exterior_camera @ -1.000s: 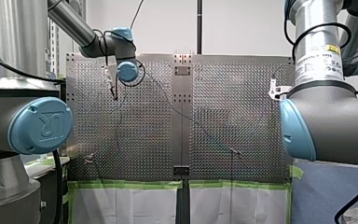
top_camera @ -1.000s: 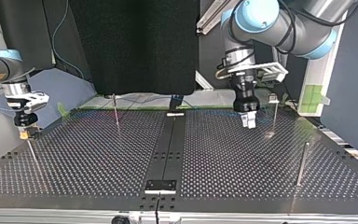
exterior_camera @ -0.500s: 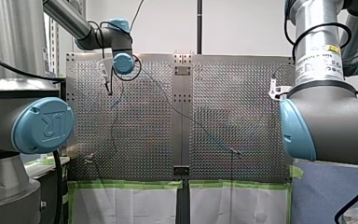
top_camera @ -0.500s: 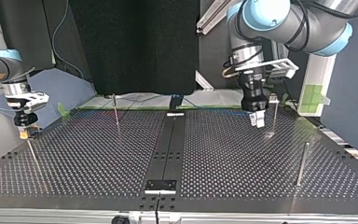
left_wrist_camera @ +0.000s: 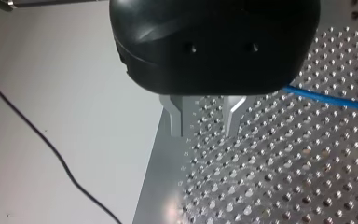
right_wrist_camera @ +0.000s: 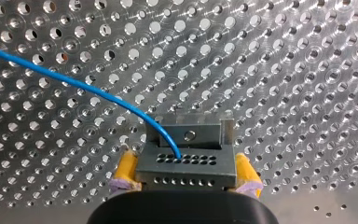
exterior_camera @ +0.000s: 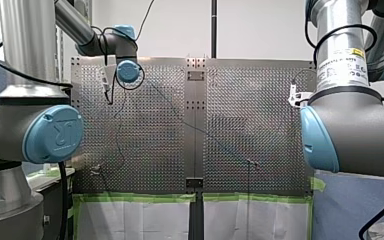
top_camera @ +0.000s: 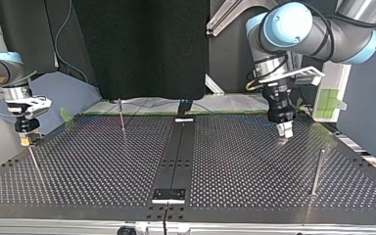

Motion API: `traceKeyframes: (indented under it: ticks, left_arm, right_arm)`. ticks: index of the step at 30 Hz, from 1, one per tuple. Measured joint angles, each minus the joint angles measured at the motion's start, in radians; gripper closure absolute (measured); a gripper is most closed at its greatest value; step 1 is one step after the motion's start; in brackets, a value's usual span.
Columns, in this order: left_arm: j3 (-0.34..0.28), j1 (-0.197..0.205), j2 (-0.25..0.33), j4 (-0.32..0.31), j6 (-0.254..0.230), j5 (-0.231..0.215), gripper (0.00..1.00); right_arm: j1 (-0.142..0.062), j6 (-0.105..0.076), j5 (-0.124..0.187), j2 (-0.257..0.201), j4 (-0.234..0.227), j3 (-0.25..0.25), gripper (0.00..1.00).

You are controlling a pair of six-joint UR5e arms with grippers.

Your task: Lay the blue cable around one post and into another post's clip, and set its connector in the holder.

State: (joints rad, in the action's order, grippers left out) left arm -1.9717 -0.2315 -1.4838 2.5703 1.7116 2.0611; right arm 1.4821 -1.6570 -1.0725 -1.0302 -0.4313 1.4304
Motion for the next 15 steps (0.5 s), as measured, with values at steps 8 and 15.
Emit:
traceKeyframes:
  ticks: [8,15]
  left_arm:
    - [0.02,0.039,0.004,0.003,0.011,-0.016,0.56]
    - [0.042,0.061,0.006,0.02,0.014,-0.015,0.56]
  right_arm:
    - [0.0,0.0,0.0,0.0,0.0,0.0,0.2]
    - [0.0,0.001,0.0,0.0,-0.001,0.0,0.2]
